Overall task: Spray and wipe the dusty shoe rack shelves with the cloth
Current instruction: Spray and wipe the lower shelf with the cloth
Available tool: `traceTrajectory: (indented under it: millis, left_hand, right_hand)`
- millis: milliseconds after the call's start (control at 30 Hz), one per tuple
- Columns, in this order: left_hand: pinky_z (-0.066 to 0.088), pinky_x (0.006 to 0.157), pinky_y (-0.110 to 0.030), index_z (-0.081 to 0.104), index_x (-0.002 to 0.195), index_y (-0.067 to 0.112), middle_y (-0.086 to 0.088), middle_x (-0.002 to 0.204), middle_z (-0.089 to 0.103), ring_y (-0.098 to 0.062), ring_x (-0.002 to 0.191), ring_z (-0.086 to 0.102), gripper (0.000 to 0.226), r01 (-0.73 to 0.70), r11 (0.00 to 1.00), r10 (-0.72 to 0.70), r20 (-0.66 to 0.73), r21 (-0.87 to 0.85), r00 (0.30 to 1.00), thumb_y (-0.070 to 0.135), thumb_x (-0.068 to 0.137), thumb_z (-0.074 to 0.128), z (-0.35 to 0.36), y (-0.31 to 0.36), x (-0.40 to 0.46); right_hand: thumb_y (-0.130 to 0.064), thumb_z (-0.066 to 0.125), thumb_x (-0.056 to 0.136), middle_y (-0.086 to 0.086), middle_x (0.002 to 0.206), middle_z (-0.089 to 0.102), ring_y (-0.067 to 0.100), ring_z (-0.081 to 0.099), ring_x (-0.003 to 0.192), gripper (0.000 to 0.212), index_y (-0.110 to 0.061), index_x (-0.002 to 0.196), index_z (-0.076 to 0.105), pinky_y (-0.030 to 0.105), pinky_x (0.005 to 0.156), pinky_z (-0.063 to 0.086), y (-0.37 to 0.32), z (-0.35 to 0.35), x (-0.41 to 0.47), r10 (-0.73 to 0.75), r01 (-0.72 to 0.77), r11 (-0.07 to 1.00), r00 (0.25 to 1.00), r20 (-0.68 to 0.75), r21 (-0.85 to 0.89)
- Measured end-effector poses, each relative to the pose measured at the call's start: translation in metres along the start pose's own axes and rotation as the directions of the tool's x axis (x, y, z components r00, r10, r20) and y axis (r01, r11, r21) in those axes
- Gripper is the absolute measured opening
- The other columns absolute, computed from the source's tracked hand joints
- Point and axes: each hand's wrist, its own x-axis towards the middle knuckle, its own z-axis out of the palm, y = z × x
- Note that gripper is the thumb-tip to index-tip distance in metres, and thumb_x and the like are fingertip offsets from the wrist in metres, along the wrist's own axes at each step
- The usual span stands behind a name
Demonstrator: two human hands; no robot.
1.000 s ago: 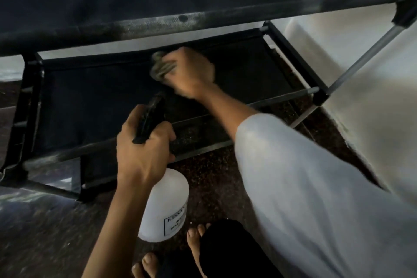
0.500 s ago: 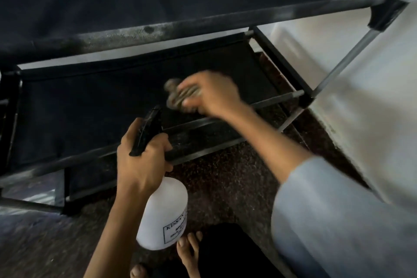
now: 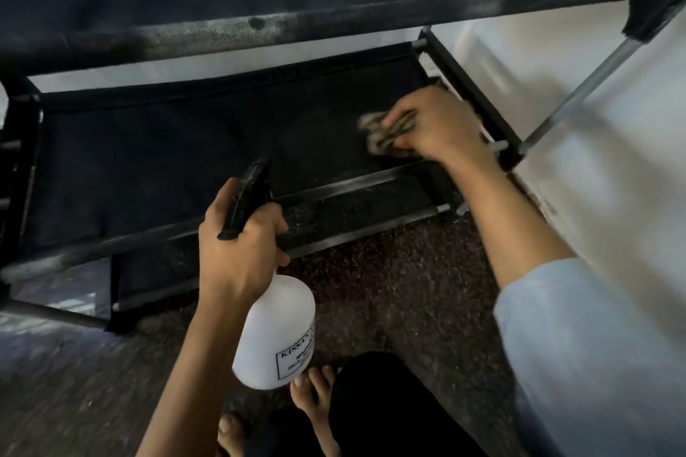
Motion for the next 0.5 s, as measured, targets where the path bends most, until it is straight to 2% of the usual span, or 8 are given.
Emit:
traceTrajectory:
  millis: [67,133,167,233,300,400,500]
  left_hand:
    - [0.046,0.054,-0.04,0.055,0.077,0.008,-0.005,0.068,0.057,-0.014,0.042,0.052,0.014,-0.001,1.0,0.001,-0.003,-0.002,1.0,0.015,0.066,0.049,0.0,0.001,0.0]
    - [0.046,0.053,-0.039,0.056,0.079,0.009,-0.002,0.066,0.058,-0.012,0.042,0.052,0.011,-0.023,1.0,0.023,0.01,0.009,1.0,0.014,0.07,0.051,0.0,0.001,-0.001]
    - [0.047,0.053,-0.038,0.057,0.08,0.011,0.001,0.065,0.059,-0.009,0.043,0.054,0.006,-0.033,0.999,0.033,0.01,0.015,0.999,0.01,0.075,0.052,-0.001,0.001,-0.001]
    - [0.048,0.056,-0.039,0.057,0.079,0.014,0.006,0.063,0.06,-0.007,0.044,0.055,0.015,-0.03,0.999,0.03,-0.004,0.027,1.0,0.001,0.083,0.051,-0.002,0.0,-0.001]
    - [0.049,0.058,-0.041,0.056,0.077,0.014,0.008,0.063,0.06,-0.007,0.043,0.055,0.017,-0.027,0.999,0.027,-0.004,0.036,1.0,0.0,0.084,0.05,-0.003,-0.001,0.0]
    - [0.05,0.061,-0.044,0.056,0.078,0.01,0.009,0.063,0.061,-0.004,0.044,0.056,0.012,-0.022,0.999,0.023,-0.013,0.038,1.0,0.0,0.083,0.051,-0.003,-0.002,-0.001]
    - [0.048,0.058,-0.042,0.055,0.083,0.005,0.005,0.065,0.059,-0.003,0.043,0.054,0.005,-0.008,1.0,0.008,-0.021,0.018,1.0,0.005,0.079,0.054,-0.001,-0.002,-0.001]
  right_hand:
    - [-0.022,0.066,0.087,-0.011,0.117,0.063,0.009,0.059,0.107,0.023,-0.036,0.105,0.067,0.021,0.081,0.039,-0.042,0.023,-0.014,-0.191,0.189,0.981,0.981,0.031,0.051]
    - [-0.016,0.061,0.089,-0.015,0.112,0.064,0.007,0.06,0.101,0.024,-0.038,0.094,0.069,0.021,0.079,0.042,-0.074,0.039,-0.027,-0.347,0.344,0.935,0.937,0.025,0.084]
    - [-0.013,0.062,0.087,-0.016,0.109,0.064,0.007,0.061,0.099,0.026,-0.038,0.089,0.069,0.022,0.08,0.045,-0.079,0.043,-0.026,-0.396,0.387,0.912,0.917,0.052,0.133]
    - [-0.01,0.071,0.079,-0.015,0.107,0.064,0.006,0.061,0.098,0.031,-0.04,0.085,0.068,0.029,0.087,0.05,-0.065,0.039,-0.013,-0.45,0.4,0.88,0.874,0.183,0.255]
    - [-0.01,0.076,0.074,-0.011,0.109,0.064,0.011,0.06,0.103,0.034,-0.041,0.086,0.068,0.038,0.093,0.048,-0.031,0.023,0.003,-0.437,0.393,0.896,0.864,0.252,0.206]
    - [-0.005,0.075,0.073,-0.004,0.11,0.064,0.018,0.059,0.107,0.039,-0.039,0.09,0.066,0.044,0.1,0.043,0.035,-0.011,0.014,-0.336,0.338,0.941,0.914,0.226,0.031]
    - [0.001,0.074,0.073,0.001,0.11,0.064,0.022,0.057,0.109,0.034,-0.027,0.091,0.07,0.033,0.102,0.038,0.081,-0.039,0.01,-0.226,0.23,0.973,0.957,0.18,-0.003]
